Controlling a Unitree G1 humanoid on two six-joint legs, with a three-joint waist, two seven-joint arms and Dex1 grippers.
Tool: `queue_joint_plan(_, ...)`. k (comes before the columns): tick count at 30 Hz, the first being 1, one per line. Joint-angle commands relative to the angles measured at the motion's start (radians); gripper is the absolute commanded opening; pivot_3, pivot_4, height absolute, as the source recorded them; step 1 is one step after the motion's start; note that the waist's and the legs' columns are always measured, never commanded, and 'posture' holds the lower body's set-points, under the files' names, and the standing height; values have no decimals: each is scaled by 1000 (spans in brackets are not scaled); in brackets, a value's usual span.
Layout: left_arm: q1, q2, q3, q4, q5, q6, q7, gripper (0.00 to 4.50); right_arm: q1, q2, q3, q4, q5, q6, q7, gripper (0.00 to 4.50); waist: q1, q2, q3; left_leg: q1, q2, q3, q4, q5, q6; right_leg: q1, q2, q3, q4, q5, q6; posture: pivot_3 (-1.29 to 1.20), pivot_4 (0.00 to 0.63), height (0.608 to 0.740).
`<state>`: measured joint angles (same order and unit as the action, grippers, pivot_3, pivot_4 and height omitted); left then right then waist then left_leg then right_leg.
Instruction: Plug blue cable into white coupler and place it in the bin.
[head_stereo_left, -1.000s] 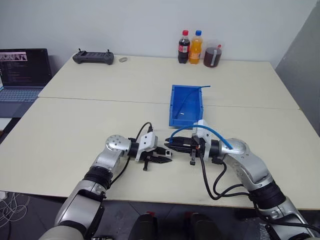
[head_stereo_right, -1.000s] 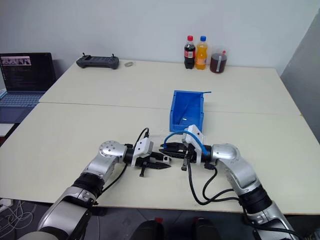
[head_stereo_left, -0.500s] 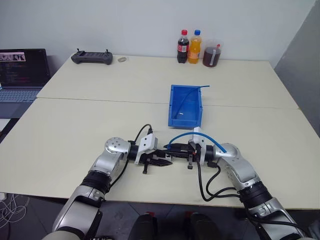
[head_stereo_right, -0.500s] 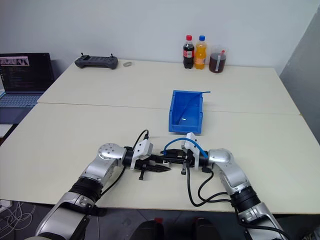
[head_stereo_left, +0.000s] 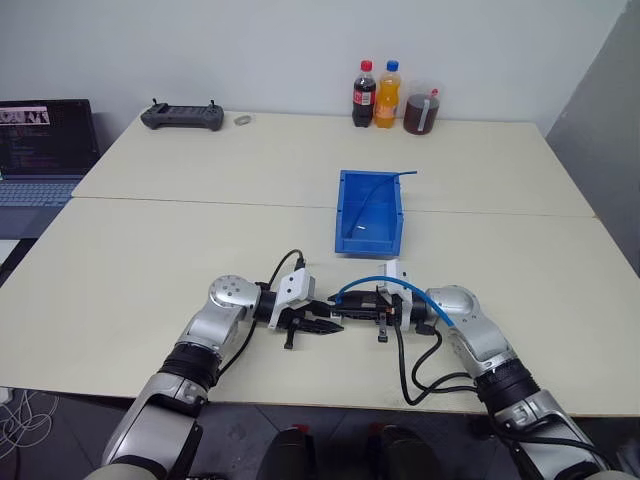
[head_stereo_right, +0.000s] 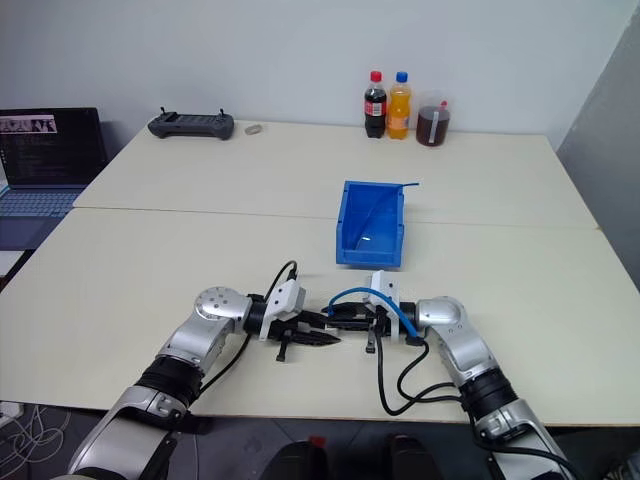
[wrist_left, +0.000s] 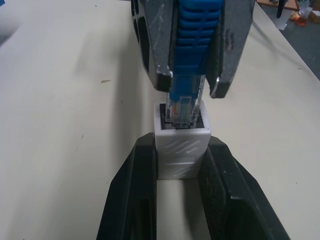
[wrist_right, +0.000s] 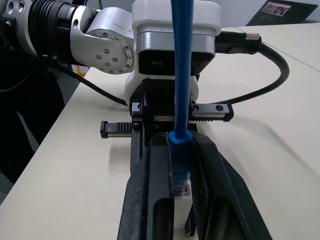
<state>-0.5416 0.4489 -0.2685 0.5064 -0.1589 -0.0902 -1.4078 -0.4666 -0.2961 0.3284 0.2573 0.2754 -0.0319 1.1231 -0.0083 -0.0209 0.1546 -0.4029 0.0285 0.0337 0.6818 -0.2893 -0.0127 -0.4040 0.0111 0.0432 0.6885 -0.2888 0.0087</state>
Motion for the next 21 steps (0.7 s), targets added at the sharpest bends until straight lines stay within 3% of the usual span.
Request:
queue_joint_plan(1, 22, 5, -13, -24, 4, 11, -20, 796, -9, -2, 2, 43, -43, -9, 0, 168, -1, 0, 0, 1, 0, 0, 0, 0, 0, 0, 0, 0, 1, 0, 0, 0, 150, 740)
queue_joint_plan(15, 65, 29, -5, -96, -3, 33, -11, 796, 20, -5, 87, 232, -136, -91, 73, 168, -18, 0, -6, 4, 0, 0, 0, 0, 0, 2, 0, 1, 4, -1, -2, 0, 150, 740)
queue_joint_plan(20, 73, 30, 2, -104, 4, 14, 17, 796, 17, 5, 59, 220, -101, -38, 49, 168, -20, 0, -6, 19, 1, -1, -3, 0, 0, 18, 0, -1, 0, -3, -4, 0, 150, 740)
queue_joint_plan(21, 75, 28, 10, -107, 1, 12, 28, 1145, 19, 2, 48, 191, -87, -18, 46, 168, -20, 0, -6, 21, 1, -1, -4, 0, 0, 19, 0, -1, 0, -4, -5, 0, 150, 740)
